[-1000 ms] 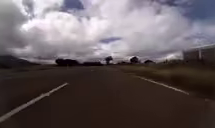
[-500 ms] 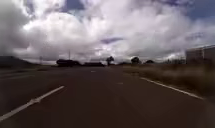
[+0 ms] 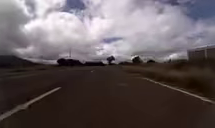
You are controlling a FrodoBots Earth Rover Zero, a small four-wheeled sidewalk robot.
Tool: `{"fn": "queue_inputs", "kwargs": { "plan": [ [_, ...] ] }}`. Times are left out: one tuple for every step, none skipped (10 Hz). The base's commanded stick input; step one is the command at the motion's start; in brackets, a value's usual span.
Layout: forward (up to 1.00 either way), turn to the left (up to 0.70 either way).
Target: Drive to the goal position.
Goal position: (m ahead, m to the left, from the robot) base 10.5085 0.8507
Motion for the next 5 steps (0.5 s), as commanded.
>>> {"fn": "queue_inputs", "kwargs": {
  "plan": [
    [0.70, -0.16],
    [0.70, -0.25],
    [0.70, -0.32],
    [0.70, -0.35],
    [0.70, -0.35]
  ]
}}
